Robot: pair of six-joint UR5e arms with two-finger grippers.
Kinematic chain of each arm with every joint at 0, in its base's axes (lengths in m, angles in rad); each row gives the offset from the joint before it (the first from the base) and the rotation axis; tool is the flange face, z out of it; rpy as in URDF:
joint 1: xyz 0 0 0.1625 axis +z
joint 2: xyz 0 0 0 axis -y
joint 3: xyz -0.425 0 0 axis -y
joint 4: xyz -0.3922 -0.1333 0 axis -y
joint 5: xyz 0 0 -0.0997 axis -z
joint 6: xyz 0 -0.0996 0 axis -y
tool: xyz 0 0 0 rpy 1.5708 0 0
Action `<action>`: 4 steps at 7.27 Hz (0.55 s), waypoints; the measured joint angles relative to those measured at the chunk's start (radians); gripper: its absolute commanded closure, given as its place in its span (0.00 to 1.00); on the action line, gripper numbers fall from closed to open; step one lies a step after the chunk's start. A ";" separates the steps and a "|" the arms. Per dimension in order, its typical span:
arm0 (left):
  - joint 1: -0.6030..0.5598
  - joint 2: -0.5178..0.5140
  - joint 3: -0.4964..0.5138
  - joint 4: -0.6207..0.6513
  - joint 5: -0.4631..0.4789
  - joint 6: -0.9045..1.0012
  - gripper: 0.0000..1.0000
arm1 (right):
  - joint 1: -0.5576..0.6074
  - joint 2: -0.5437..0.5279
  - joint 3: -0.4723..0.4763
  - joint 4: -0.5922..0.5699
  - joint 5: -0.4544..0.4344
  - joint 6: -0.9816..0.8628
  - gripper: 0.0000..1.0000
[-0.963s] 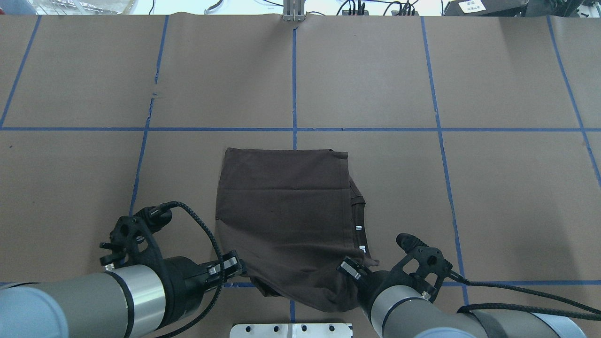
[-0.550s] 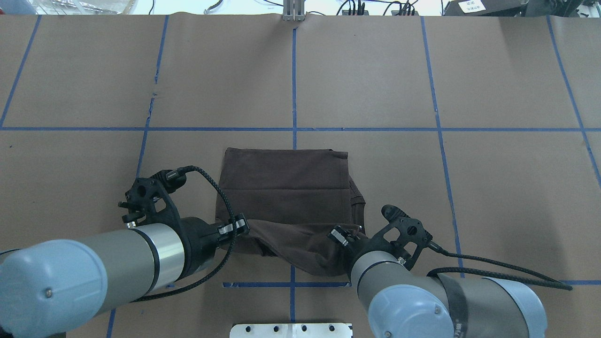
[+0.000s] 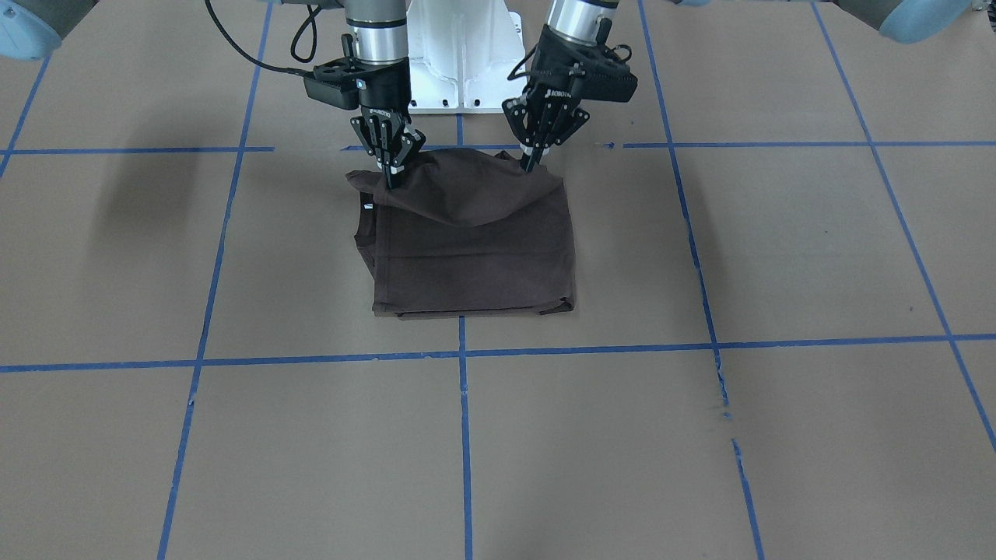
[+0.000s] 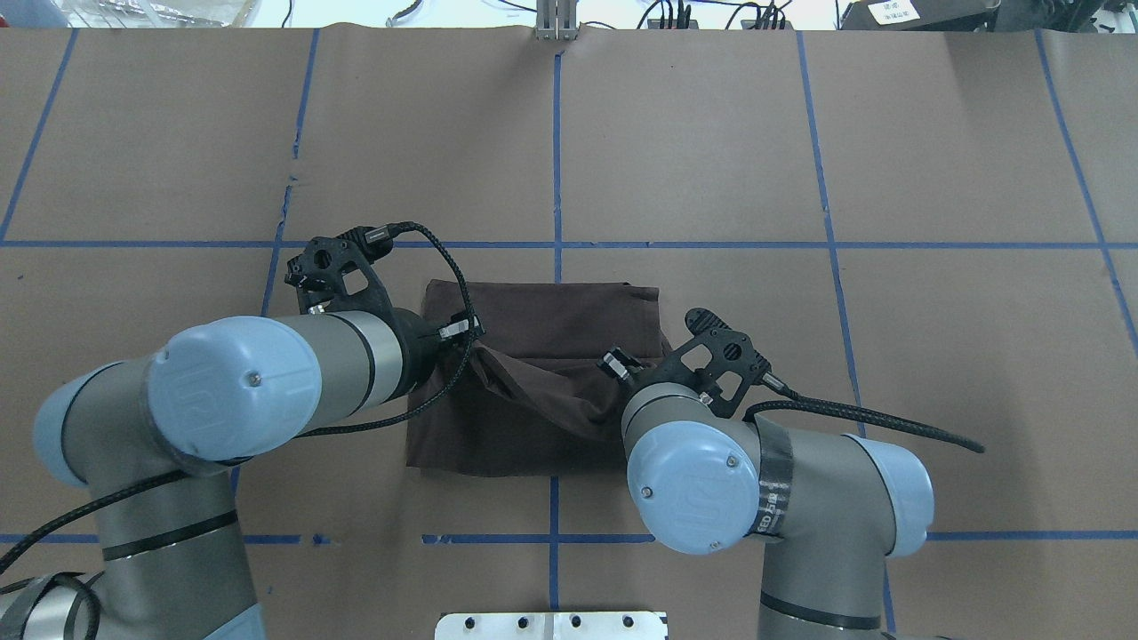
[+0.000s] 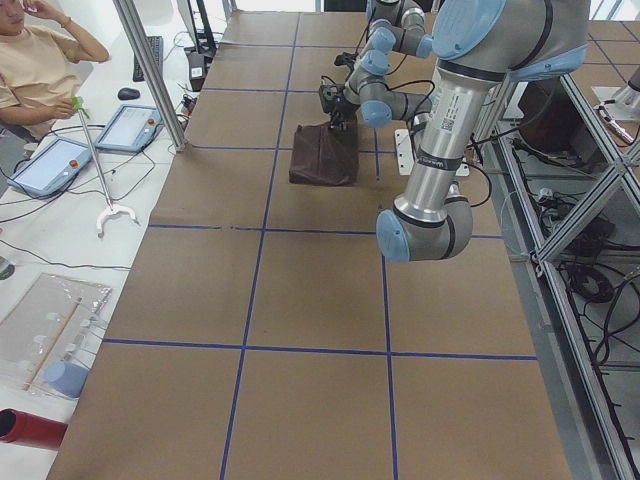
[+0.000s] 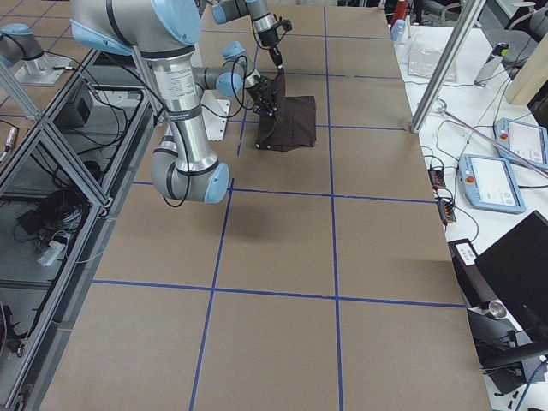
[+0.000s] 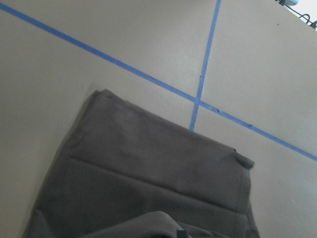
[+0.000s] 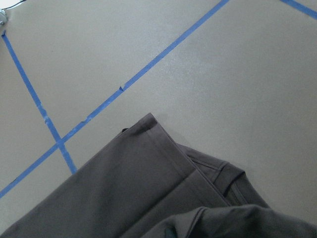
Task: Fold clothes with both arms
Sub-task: 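Lower the folded edge onto the shirt with both grippers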
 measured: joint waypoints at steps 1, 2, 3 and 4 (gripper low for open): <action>-0.017 -0.005 0.049 -0.024 0.000 0.015 1.00 | 0.018 0.005 -0.046 0.051 0.001 -0.014 1.00; -0.028 -0.006 0.090 -0.052 0.000 0.023 1.00 | 0.037 0.007 -0.104 0.122 0.009 -0.034 1.00; -0.036 -0.006 0.120 -0.073 0.000 0.027 1.00 | 0.057 0.008 -0.152 0.173 0.022 -0.051 1.00; -0.040 -0.007 0.146 -0.085 0.002 0.028 1.00 | 0.071 0.011 -0.185 0.198 0.032 -0.064 1.00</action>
